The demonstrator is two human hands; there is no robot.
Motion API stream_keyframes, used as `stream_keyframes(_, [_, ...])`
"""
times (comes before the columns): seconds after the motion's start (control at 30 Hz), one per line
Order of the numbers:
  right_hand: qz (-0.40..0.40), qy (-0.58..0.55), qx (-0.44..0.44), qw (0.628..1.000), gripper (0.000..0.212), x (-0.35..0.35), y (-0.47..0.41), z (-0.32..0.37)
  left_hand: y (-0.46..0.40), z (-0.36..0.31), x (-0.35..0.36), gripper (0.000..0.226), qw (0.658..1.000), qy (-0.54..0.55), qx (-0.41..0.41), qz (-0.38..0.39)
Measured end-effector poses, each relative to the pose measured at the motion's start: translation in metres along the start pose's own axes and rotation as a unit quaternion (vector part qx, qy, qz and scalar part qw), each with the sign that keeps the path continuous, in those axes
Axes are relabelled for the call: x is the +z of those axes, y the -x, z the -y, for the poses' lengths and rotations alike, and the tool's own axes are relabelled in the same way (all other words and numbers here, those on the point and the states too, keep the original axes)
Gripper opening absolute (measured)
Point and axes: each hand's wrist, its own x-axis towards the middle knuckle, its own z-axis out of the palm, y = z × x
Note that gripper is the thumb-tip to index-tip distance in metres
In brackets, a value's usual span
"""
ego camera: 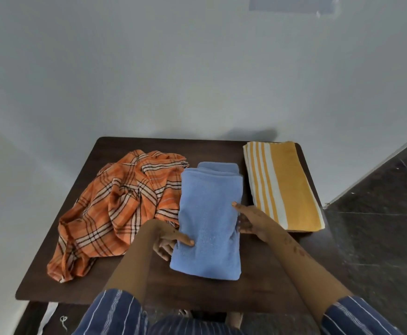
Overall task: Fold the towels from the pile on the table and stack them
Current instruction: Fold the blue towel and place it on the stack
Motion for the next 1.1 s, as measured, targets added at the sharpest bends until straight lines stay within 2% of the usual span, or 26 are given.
stream_keyframes(0.07, [-0.032, -0.014, -0.069, 0.997, 0.043, 0.011, -0.008, 0.003, 0.0, 0.008, -0.005, 0.074, 0.996, 0.076, 0.029, -0.043])
stream_keyframes(0.1, [-0.071, -0.022, -0.096, 0.993, 0.04, 0.016, -0.015, 0.004, -0.001, 0.01, -0.007, 0.076, 0.986, 0.122, 0.062, -0.092])
stream_keyframes(0.17, [-0.148, -0.055, -0.129, 0.979, 0.037, 0.028, -0.028, 0.007, -0.001, 0.006, -0.008, 0.063, 0.95, 0.189, 0.165, -0.187])
stream_keyframes(0.2, [-0.171, -0.07, -0.144, 0.972, 0.038, 0.035, -0.029, 0.012, 0.0, 0.0, -0.007, 0.056, 0.932, 0.216, 0.21, -0.2])
stream_keyframes(0.27, [-0.174, -0.051, -0.21, 0.961, 0.037, 0.052, -0.022, 0.027, 0.004, -0.015, -0.003, 0.065, 0.923, 0.233, 0.249, -0.18])
stream_keyframes(0.3, [-0.155, -0.006, -0.252, 0.955, 0.036, 0.061, -0.021, 0.033, 0.004, -0.022, -0.001, 0.073, 0.925, 0.222, 0.25, -0.181])
stream_keyframes(0.37, [-0.138, 0.094, -0.304, 0.938, 0.035, 0.078, -0.02, 0.042, 0.0, -0.032, 0.003, 0.075, 0.918, 0.205, 0.254, -0.223])
stream_keyframes(0.43, [-0.204, 0.096, -0.278, 0.934, 0.03, 0.081, -0.029, 0.04, -0.006, -0.036, 0.007, 0.068, 0.907, 0.225, 0.258, -0.246])
stream_keyframes(0.5, [-0.28, 0.079, -0.188, 0.938, 0.02, 0.074, -0.034, 0.034, -0.012, -0.038, 0.01, 0.076, 0.902, 0.238, 0.258, -0.25])
stream_keyframes(0.53, [-0.294, 0.06, -0.156, 0.941, 0.024, 0.069, -0.04, 0.03, -0.012, -0.039, 0.009, 0.082, 0.904, 0.233, 0.252, -0.257])
stream_keyframes(0.63, [-0.24, -0.041, -0.102, 0.965, 0.046, 0.056, -0.054, 0.024, -0.021, -0.047, 0.007, 0.099, 0.895, 0.243, 0.243, -0.285])
stream_keyframes(0.73, [-0.189, -0.08, -0.076, 0.976, 0.068, 0.041, -0.079, 0.018, -0.021, -0.064, 0.006, 0.099, 0.881, 0.256, 0.229, -0.326])
stream_keyframes(0.8, [-0.177, -0.049, -0.057, 0.981, 0.082, 0.043, -0.074, 0.025, -0.019, -0.072, 0.003, 0.095, 0.89, 0.291, 0.233, -0.262])
stream_keyframes(0.87, [-0.197, 0.009, -0.05, 0.979, 0.085, 0.044, -0.078, 0.028, -0.01, -0.075, -0.001, 0.076, 0.916, 0.292, 0.226, -0.16])
stream_keyframes(0.93, [-0.227, -0.04, -0.055, 0.971, 0.101, 0.047, -0.069, 0.032, -0.002, -0.075, -0.008, 0.063, 0.93, 0.28, 0.224, -0.086])
stream_keyframes(0.97, [-0.215, -0.099, -0.091, 0.967, 0.104, 0.044, -0.063, 0.034, 0.002, -0.075, -0.012, 0.056, 0.927, 0.287, 0.234, -0.052])
stream_keyframes(1.03, [-0.143, -0.203, -0.171, 0.954, 0.083, 0.037, -0.046, 0.037, 0.004, -0.073, -0.02, 0.044, 0.909, 0.326, 0.257, -0.013])
stream_keyframes(1.1, [-0.031, -0.248, -0.186, 0.95, 0.056, 0.024, -0.034, 0.038, 0.005, -0.071, -0.024, 0.06, 0.892, 0.353, 0.284, 0.012])
